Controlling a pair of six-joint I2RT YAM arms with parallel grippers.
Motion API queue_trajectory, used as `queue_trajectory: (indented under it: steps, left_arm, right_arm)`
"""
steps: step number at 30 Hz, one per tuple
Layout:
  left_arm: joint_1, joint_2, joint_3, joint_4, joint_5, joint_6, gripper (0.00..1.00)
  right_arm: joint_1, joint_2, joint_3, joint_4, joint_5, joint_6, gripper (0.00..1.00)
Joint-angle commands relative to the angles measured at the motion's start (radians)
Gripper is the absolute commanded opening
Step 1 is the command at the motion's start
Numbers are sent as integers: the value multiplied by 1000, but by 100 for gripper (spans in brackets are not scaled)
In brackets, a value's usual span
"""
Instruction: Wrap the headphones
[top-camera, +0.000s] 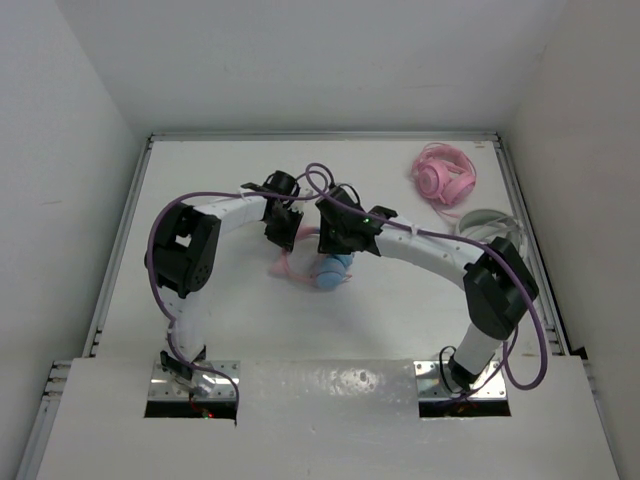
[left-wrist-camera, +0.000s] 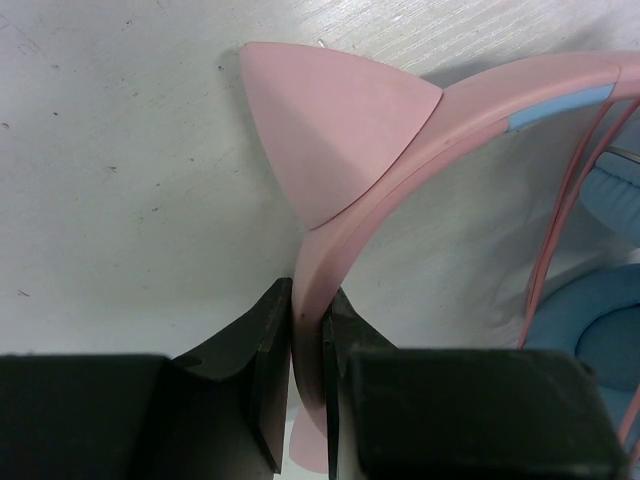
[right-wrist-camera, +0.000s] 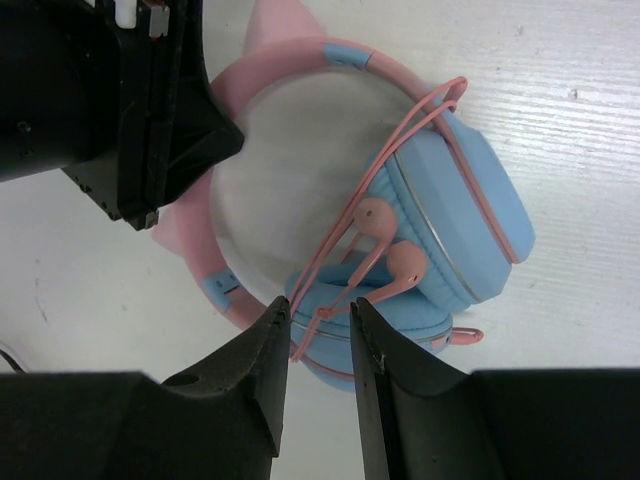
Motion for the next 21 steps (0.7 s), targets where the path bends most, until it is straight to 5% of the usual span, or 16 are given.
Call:
queue_trajectory:
  steps: [1, 21]
  left_arm:
    - [6, -38, 46, 38, 20, -15, 0]
    - [4, -35, 43, 38, 40, -15, 0]
  right_arm:
    - [15, -43, -2, 4, 18, 32, 30]
    - [14, 52, 21, 30, 13, 83, 23]
